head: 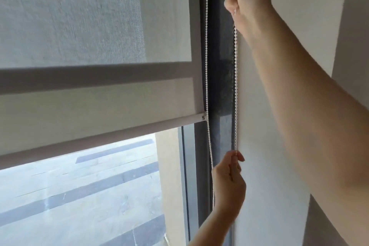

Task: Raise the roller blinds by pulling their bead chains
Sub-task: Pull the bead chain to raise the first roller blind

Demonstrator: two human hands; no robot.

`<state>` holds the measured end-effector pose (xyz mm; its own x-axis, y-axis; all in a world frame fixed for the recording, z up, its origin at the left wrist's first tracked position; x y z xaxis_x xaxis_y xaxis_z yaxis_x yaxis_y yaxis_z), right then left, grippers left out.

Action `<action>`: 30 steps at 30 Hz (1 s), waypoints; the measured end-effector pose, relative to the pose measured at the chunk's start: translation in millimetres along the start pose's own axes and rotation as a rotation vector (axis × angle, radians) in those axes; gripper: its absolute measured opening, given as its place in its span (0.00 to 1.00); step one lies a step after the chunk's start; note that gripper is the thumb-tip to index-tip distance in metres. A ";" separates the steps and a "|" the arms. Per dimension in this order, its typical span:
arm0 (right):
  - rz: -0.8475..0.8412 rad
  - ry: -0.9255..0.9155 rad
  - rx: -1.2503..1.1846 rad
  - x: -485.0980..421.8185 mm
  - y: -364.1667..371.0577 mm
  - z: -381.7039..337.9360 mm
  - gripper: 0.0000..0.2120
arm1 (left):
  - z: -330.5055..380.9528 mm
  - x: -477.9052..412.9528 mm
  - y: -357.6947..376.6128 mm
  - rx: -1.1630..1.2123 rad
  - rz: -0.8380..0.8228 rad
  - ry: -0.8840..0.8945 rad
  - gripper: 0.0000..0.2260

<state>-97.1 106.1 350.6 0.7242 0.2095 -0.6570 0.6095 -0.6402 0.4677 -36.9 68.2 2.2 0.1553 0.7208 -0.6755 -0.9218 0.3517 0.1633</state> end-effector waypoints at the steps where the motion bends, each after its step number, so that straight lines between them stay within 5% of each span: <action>1: 0.034 -0.007 -0.029 1.1 -1.3 -1.7 0.14 | -1.9 -0.5 -0.4 -0.007 -0.007 0.006 0.15; 16: 0.079 0.070 -0.071 72.4 -50.6 82.1 0.14 | -83.6 65.0 -23.1 -0.305 -0.162 -0.039 0.14; 23: 0.097 0.063 -0.023 104.4 -84.7 109.6 0.14 | -108.1 86.5 -25.3 -0.462 -0.386 -0.029 0.06; 30: 0.099 0.076 -0.030 129.4 -106.1 126.5 0.14 | -131.6 102.3 -24.3 -0.592 -0.621 -0.051 0.12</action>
<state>-108.9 107.6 141.2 0.8029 0.2025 -0.5607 0.5424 -0.6384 0.5461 -45.4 54.7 -165.4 0.6961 0.5317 -0.4824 -0.6954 0.3323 -0.6372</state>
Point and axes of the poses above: each hand's wrist, its own x-axis away from the middle knuckle, its own y-axis out of the palm, z = x × y, the point moved 8 cm from there along -x, towards the middle knuckle, and after that the axes turned 11 degrees about z, right-handed, at the moved point
